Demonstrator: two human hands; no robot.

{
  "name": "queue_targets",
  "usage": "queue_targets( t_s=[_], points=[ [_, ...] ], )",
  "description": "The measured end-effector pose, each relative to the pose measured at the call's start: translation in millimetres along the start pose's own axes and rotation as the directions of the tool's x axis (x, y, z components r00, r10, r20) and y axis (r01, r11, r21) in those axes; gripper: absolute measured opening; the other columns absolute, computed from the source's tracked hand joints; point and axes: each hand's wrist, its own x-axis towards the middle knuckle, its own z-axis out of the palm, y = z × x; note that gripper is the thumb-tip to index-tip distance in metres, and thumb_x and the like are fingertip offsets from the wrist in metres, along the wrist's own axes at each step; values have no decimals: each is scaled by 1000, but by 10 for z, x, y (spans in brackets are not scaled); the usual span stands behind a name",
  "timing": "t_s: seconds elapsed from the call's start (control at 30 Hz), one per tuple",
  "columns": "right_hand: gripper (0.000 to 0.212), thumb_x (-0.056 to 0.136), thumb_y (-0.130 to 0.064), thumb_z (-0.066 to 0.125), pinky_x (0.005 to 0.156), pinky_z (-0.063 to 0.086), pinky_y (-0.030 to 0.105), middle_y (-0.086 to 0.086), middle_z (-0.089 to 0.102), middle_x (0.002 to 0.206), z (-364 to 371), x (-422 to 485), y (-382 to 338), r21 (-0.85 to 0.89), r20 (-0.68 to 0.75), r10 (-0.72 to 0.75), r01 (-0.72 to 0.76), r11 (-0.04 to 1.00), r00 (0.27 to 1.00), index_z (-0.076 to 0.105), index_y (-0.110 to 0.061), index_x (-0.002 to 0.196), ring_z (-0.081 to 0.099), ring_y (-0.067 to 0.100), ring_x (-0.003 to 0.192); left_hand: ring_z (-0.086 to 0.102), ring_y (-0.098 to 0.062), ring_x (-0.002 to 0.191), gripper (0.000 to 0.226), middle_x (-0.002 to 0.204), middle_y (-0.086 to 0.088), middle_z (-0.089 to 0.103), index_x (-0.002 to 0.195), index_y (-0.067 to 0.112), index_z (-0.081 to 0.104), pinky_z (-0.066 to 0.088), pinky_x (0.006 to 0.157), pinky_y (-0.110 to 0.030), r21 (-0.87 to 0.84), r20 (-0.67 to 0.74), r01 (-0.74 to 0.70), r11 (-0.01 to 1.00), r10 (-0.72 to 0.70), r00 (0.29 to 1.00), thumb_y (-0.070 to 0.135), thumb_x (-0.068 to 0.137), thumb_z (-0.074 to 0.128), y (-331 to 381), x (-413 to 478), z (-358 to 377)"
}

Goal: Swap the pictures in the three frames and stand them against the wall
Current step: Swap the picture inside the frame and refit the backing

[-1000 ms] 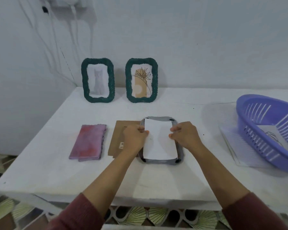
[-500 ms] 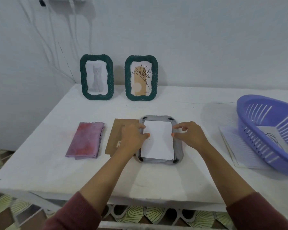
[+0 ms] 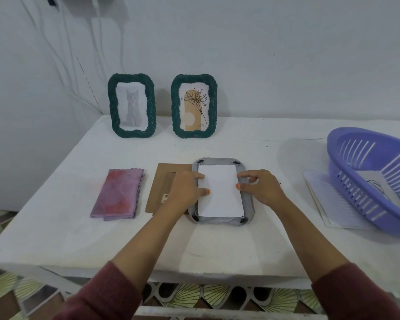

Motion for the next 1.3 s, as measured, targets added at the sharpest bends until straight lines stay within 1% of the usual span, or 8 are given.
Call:
queue_targets(
  t_s=[0.07,0.2,0.5,0.67,0.9,1.1,1.2,1.3],
  points=[
    [33,79,-20,71,57,32,4,-12,44,72,4,7,11,14,-3,-3,3,1000,1000,67,-18,111,46,12,82,47,-25,121,51,135,-12,49,127,11,55,39,98,-29,10,2,-1,1000,1,1000,17,79,72,-5,18,1],
    [31,79,-18,71,54,33,-5,-11,43,70,11,19,21,33,-14,-5,6,999,1000,68,-17,110,44,4,68,47,-25,122,51,136,-12,48,126,12,56,38,100,-30,9,8,-5,1000,5,1000,18,79,72,-16,39,4],
    [32,79,-16,71,53,35,2,-8,47,72,20,50,59,89,-2,9,-9,996,1000,68,-14,110,42,3,62,41,-24,128,54,140,-10,43,131,15,51,33,103,-28,1,36,-20,1000,20,999,20,81,69,-17,72,5],
    [34,78,-15,71,61,36,10,1,58,91,21,41,54,99,2,10,-10,995,1000,68,-11,112,45,1,64,40,-24,129,56,141,-10,42,133,14,48,33,103,-27,-8,43,-11,1000,11,999,19,81,69,-11,69,-1],
    [34,78,-12,71,58,34,9,2,57,88,8,40,41,111,14,8,-10,994,1000,67,-9,111,43,2,59,39,-24,130,57,141,-11,42,133,13,48,33,105,-29,16,48,-19,1000,18,999,20,81,69,-5,58,-5],
    [33,78,-11,71,57,34,7,-13,52,73,5,51,49,124,20,20,-22,992,1000,67,-9,111,42,1,58,39,-24,129,57,140,-11,42,133,14,48,33,105,-30,1,56,-12,1000,12,998,21,81,70,-10,63,4],
    [33,78,-11,71,58,35,7,-12,53,73,6,55,56,127,17,19,-21,992,1000,67,-9,111,42,2,59,38,-25,129,56,140,-10,42,133,15,48,33,106,-33,8,56,-6,1000,5,998,22,81,69,-13,62,6],
    [33,77,-12,72,52,36,0,-4,57,79,8,59,68,124,18,18,-20,992,1000,68,-11,109,42,2,59,39,-25,129,57,141,-11,42,133,14,49,33,106,-32,-12,55,-2,1000,2,998,21,80,70,-12,62,6]
  ],
)
